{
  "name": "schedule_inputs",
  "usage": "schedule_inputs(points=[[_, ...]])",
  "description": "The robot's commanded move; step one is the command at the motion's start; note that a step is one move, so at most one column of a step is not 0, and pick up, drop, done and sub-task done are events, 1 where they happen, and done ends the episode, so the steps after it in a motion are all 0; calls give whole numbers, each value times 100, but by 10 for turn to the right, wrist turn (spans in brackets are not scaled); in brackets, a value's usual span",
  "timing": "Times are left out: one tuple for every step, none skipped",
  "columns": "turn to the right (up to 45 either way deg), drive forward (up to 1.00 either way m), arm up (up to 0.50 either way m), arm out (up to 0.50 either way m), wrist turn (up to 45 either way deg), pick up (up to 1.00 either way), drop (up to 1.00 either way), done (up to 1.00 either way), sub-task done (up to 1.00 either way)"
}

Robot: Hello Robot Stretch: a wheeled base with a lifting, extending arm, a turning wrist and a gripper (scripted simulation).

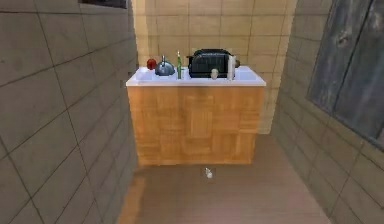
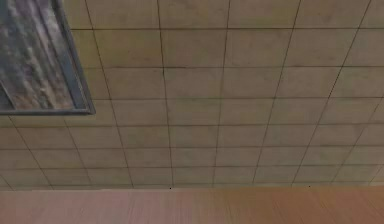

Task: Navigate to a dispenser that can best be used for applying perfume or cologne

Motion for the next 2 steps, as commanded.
schedule_inputs(points=[[-30,0,0,0,0,0,0,0,0],[0,100,0,0,0,0,0,0,0]])
